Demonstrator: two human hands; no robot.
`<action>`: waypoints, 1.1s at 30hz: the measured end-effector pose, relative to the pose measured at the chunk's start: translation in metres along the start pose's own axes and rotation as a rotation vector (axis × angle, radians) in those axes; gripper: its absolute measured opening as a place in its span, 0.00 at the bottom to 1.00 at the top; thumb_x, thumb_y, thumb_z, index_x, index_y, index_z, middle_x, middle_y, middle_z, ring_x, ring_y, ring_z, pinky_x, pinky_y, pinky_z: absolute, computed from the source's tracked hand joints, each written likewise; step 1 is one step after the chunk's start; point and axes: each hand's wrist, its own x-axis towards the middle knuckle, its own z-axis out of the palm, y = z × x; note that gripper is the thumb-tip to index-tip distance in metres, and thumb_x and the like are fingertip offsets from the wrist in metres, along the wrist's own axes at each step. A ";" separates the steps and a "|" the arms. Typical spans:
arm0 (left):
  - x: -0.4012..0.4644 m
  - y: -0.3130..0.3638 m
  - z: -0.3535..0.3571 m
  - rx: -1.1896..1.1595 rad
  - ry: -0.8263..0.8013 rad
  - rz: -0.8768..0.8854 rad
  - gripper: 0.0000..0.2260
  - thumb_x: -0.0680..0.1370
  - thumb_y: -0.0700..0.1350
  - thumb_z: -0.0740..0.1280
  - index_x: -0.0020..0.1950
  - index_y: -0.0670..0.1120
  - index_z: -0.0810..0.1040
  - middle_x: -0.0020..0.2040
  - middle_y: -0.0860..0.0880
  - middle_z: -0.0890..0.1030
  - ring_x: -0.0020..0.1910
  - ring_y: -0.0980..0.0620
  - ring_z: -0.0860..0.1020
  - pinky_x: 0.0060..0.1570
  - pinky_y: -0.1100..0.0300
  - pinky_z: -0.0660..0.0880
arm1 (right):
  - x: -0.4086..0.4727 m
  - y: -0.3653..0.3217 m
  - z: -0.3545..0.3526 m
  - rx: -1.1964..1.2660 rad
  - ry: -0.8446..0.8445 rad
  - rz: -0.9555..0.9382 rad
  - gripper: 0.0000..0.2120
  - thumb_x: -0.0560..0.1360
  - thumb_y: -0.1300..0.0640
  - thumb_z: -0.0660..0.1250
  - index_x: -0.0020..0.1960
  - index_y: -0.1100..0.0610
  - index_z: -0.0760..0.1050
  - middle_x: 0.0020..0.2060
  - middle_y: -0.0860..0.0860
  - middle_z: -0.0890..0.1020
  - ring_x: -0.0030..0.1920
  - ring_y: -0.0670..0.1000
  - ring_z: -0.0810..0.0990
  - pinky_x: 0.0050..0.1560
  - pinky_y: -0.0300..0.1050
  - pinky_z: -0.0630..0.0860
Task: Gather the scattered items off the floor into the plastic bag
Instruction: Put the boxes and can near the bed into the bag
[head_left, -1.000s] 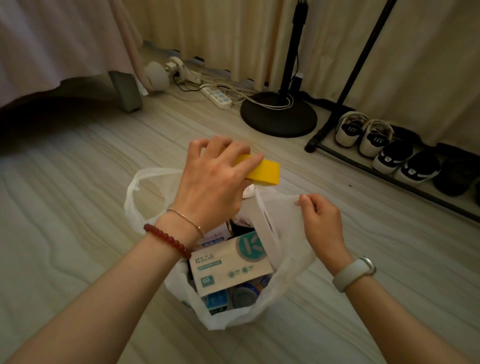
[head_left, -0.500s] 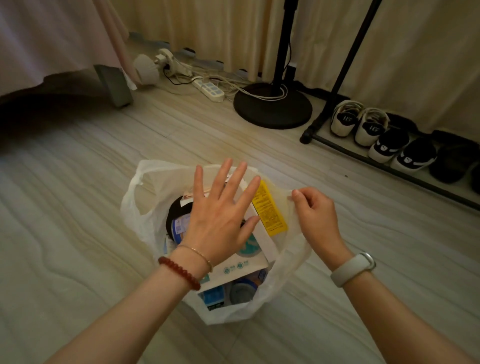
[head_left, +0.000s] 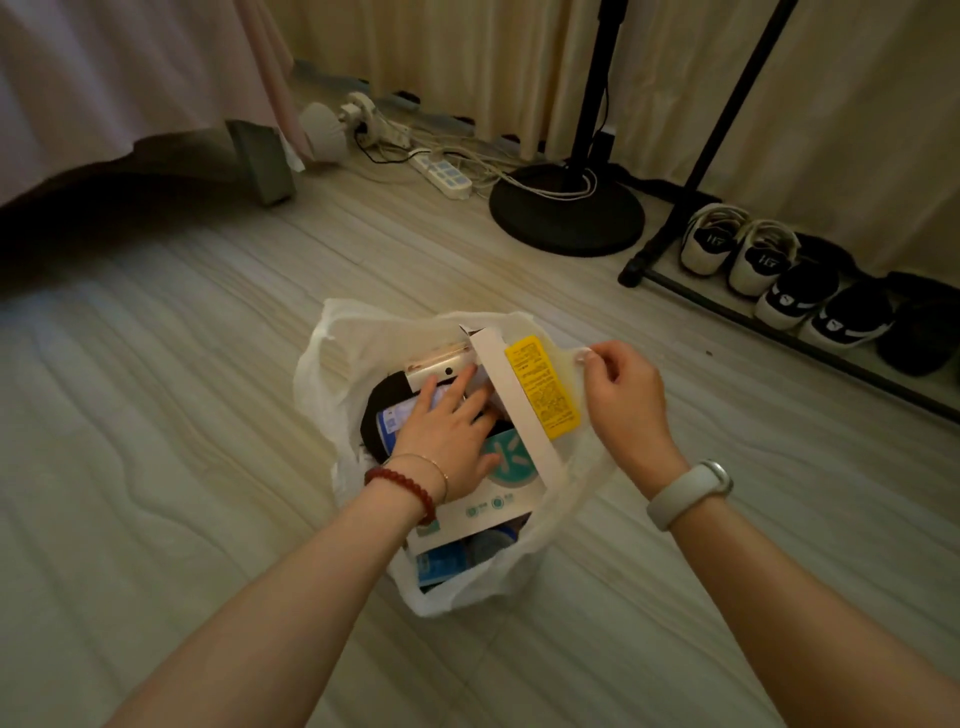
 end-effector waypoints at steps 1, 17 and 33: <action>0.002 0.000 -0.003 -0.021 0.014 -0.002 0.24 0.79 0.57 0.53 0.73 0.49 0.57 0.77 0.50 0.47 0.74 0.47 0.37 0.70 0.42 0.38 | 0.000 -0.002 0.002 -0.059 -0.039 -0.017 0.08 0.77 0.59 0.60 0.47 0.60 0.77 0.33 0.48 0.74 0.36 0.49 0.72 0.35 0.38 0.65; -0.070 -0.008 -0.021 -0.072 0.532 -0.188 0.19 0.74 0.49 0.54 0.58 0.44 0.76 0.63 0.41 0.75 0.67 0.41 0.69 0.66 0.42 0.62 | -0.023 0.020 -0.003 -0.601 -0.107 0.102 0.15 0.77 0.59 0.56 0.62 0.56 0.72 0.58 0.58 0.78 0.58 0.61 0.75 0.51 0.51 0.72; -0.063 -0.018 -0.028 0.033 0.659 -0.391 0.27 0.73 0.52 0.62 0.71 0.48 0.62 0.73 0.40 0.58 0.72 0.39 0.53 0.66 0.39 0.52 | -0.013 0.006 -0.014 -0.198 0.066 -0.127 0.09 0.75 0.65 0.59 0.50 0.63 0.78 0.47 0.59 0.81 0.48 0.55 0.77 0.48 0.41 0.67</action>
